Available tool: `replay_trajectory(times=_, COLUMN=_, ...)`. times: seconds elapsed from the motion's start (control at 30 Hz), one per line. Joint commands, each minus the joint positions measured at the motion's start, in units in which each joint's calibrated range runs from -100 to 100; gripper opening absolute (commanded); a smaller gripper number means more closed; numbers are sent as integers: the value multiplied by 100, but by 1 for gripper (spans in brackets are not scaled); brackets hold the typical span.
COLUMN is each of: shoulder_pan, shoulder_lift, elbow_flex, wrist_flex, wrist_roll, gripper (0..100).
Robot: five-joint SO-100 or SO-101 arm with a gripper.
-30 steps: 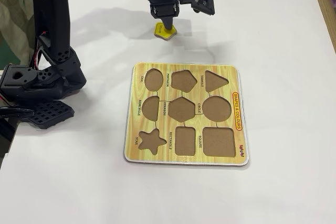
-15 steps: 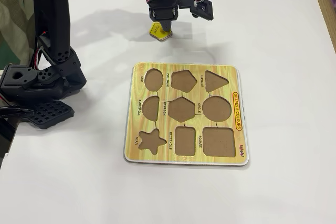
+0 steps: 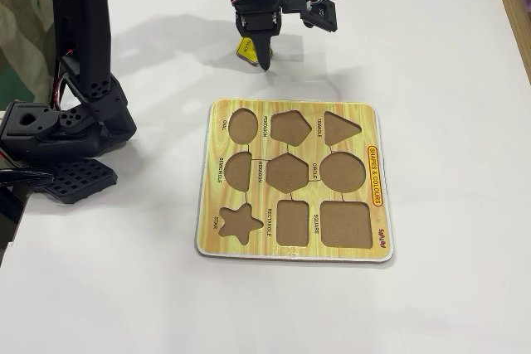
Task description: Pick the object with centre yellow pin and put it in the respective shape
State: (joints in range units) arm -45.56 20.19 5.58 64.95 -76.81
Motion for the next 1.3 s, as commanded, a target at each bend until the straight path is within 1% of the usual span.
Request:
replay_trajectory(times=0.0, shoulder_pan=-34, shoulder_lift=-144, elbow_flex=-90, wrist_flex=30, wrist_roll=19, gripper=17)
replay_trajectory(times=0.3, shoulder_pan=-73, shoulder_lift=-580, elbow_flex=-72, wrist_flex=30, wrist_roll=19, gripper=17)
replay_trajectory(times=0.63, shoulder_pan=-298, shoulder_lift=-864, elbow_flex=423, wrist_flex=-48, wrist_roll=-28, gripper=17)
replay_trajectory(times=1.27, shoulder_pan=-288, shoulder_lift=-755, elbow_flex=459, wrist_flex=-48, wrist_roll=-28, gripper=16)
